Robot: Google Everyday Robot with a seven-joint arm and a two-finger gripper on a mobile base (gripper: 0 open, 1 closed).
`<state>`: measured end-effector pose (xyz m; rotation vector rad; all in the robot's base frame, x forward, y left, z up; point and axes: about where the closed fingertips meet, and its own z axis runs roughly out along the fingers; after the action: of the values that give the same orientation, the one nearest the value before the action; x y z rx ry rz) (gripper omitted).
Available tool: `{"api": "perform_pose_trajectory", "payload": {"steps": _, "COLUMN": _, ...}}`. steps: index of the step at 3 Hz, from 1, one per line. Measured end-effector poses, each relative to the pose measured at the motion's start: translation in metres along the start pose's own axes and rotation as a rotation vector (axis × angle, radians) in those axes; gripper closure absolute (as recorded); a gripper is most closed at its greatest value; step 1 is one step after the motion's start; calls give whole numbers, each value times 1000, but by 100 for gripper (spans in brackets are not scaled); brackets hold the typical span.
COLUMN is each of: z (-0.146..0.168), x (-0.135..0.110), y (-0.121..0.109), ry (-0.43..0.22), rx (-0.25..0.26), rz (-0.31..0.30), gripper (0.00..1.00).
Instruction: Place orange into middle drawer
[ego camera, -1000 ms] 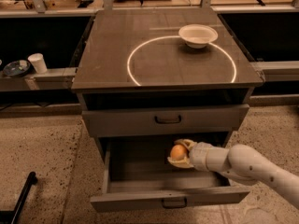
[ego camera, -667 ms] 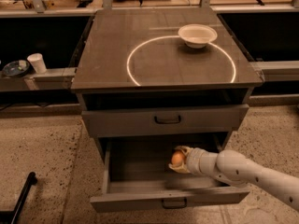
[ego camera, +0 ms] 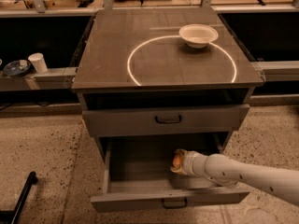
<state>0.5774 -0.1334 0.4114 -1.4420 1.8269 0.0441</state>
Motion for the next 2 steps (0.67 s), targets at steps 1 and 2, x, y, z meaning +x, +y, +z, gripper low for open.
{"api": "perform_pose_trajectory", "payload": {"steps": 1, "z": 14, "x": 10, "y": -2, "ry": -51, "rx": 9, "rz": 143, "gripper": 82}}
{"api": "perform_pose_trajectory", "payload": {"steps": 2, "z": 23, "x": 31, "y": -15, "ry": -124, "rx": -34, "rz": 399, "gripper": 59}}
